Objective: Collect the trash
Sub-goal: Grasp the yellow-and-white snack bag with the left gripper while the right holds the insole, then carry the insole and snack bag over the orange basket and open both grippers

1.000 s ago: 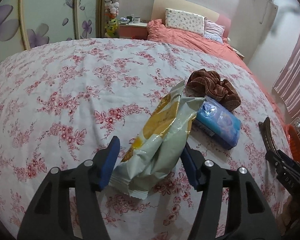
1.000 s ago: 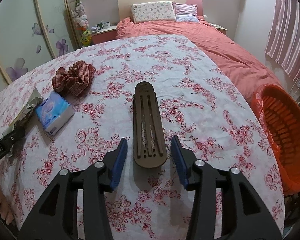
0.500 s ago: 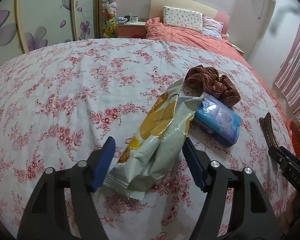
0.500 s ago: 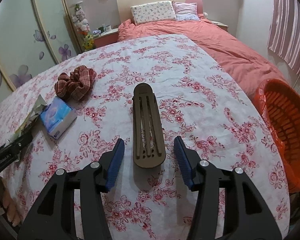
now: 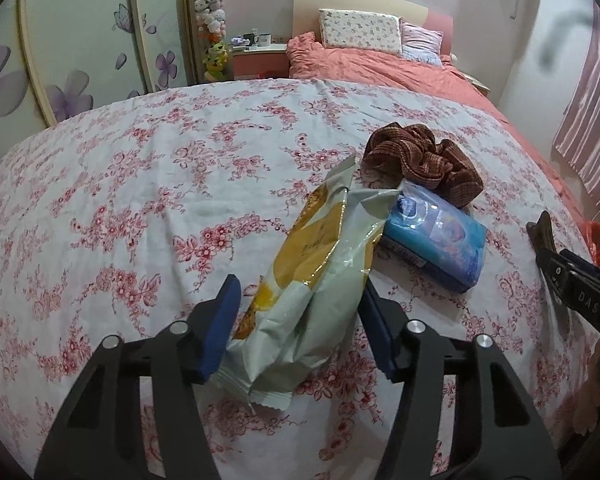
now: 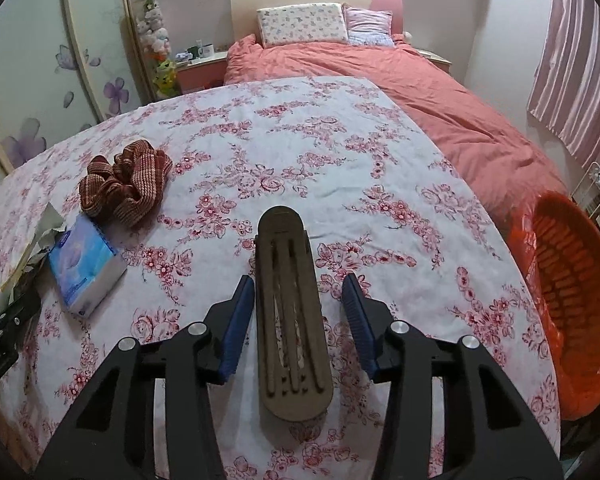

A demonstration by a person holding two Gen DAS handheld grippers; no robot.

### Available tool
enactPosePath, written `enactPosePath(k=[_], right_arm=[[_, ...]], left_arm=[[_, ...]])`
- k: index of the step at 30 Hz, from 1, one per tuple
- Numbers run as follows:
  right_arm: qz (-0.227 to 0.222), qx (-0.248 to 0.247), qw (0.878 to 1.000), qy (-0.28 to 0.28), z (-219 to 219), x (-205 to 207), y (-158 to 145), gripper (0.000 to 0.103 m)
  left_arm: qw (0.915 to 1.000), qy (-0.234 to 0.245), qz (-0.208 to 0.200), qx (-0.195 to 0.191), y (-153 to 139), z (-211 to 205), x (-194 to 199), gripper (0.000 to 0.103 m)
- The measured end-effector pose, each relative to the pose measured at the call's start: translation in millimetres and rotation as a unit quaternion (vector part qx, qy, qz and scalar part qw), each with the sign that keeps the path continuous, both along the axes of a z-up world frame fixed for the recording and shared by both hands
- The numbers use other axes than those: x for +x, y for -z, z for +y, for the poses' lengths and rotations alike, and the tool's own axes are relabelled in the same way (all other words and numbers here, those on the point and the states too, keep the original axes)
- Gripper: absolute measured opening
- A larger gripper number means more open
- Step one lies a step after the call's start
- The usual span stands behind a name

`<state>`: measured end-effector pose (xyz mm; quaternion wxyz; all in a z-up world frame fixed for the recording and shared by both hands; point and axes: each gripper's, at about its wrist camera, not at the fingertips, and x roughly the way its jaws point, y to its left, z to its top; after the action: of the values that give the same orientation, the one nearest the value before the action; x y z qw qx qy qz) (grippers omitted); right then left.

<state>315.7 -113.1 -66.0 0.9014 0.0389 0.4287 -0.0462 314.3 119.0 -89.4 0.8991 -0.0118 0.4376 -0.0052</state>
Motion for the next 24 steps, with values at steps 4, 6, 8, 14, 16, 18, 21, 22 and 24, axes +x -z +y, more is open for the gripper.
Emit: enactPosePath(k=[4, 6, 8, 14, 16, 18, 21, 22, 24], right_arm=[[-0.002, -0.004, 1.0, -0.006, 3.7, -4.2, -1.3, 0.033], [-0.002, 0.002, 1.0, -0.006, 3.0, -7.0, -1.8, 0.033], [-0.003, 0.01, 1.0, -0.005, 0.8, -10.3, -2.3, 0.033], [-0.017, 0.028, 0.999, -0.006, -3.6, -22.7, -11.3, 0.033], [-0.026, 0.033, 0.999, -0.009, -4.5, -28.2, -18.0, 0.033], [-0.035, 0.037, 0.999, -0.01, -5.2, -32.5, -24.2, 0.033], [-0.05, 0.043, 0.998, -0.011, -8.1, -41.1, -35.1, 0.033], [-0.055, 0.046, 0.997, -0.011, -10.0, -44.7, -39.5, 0.033], [-0.064, 0.05, 0.997, -0.009, -14.3, -50.0, -46.8, 0.033]], left_arm=[[1.0, 0.004, -0.001, 0.0, -1.0, -2.8, 0.6, 0.037], [0.9999, 0.005, -0.001, -0.009, -2.2, -1.4, -0.4, 0.034], [0.9999, 0.006, -0.005, -0.015, -4.1, 0.5, -2.1, 0.031], [0.9994, 0.009, -0.018, -0.027, -15.4, 1.5, -10.7, 0.03], [0.9992, 0.01, -0.022, -0.032, -21.3, 0.1, -14.3, 0.03], [0.999, 0.012, -0.025, -0.036, -26.9, -1.4, -17.1, 0.03], [0.9985, 0.019, -0.031, -0.041, -36.9, -7.4, -22.2, 0.03], [0.9983, 0.023, -0.034, -0.042, -40.3, -10.2, -24.3, 0.03], [0.9977, 0.032, -0.038, -0.047, -47.7, -16.6, -28.9, 0.03]])
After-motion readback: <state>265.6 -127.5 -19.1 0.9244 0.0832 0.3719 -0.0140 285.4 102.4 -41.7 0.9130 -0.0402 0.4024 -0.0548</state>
